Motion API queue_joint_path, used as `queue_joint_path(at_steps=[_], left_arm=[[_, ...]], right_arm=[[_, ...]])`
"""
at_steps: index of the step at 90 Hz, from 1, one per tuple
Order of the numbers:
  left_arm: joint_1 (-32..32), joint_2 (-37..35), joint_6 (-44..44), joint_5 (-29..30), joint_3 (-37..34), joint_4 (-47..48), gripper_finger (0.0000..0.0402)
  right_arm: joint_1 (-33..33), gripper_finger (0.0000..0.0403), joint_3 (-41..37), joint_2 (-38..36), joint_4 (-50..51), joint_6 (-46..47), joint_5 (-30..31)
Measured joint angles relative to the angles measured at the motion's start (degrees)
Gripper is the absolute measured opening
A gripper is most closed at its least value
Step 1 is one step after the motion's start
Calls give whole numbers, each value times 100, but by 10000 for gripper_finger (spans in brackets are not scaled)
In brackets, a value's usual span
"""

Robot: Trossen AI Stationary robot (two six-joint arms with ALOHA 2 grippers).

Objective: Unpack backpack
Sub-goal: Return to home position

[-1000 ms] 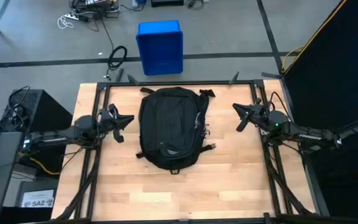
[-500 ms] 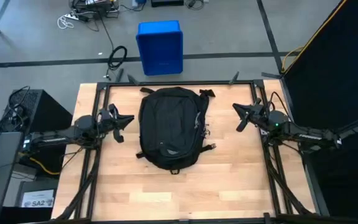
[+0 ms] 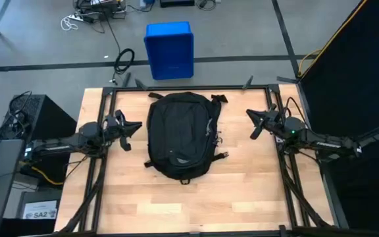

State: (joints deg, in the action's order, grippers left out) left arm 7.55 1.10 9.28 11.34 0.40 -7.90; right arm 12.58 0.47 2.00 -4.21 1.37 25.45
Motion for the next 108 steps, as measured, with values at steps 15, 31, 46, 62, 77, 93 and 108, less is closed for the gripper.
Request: queue_joint_path(at_steps=[15, 31, 46, 62, 77, 93, 108], left_arm=[[0, 1, 0, 1, 0, 0, 0], [0, 0, 0, 0, 0, 0, 0], [1, 1, 0, 1, 0, 1, 0], [0, 2, 0, 2, 0, 2, 0], [0, 1, 0, 2, -2, 1, 0], [2, 2, 0, 1, -2, 0, 0], [0, 0, 0, 1, -2, 2, 0]], right_arm=[[0, 4, 0, 0, 0, 0, 0], [0, 4, 0, 0, 0, 0, 0], [0, 9, 0, 2, 0, 0, 0], [0, 5, 0, 0, 0, 0, 0], [0, 3, 0, 2, 0, 0, 0], [0, 6, 0, 2, 0, 0, 0], [0, 9, 0, 0, 2, 2, 0]])
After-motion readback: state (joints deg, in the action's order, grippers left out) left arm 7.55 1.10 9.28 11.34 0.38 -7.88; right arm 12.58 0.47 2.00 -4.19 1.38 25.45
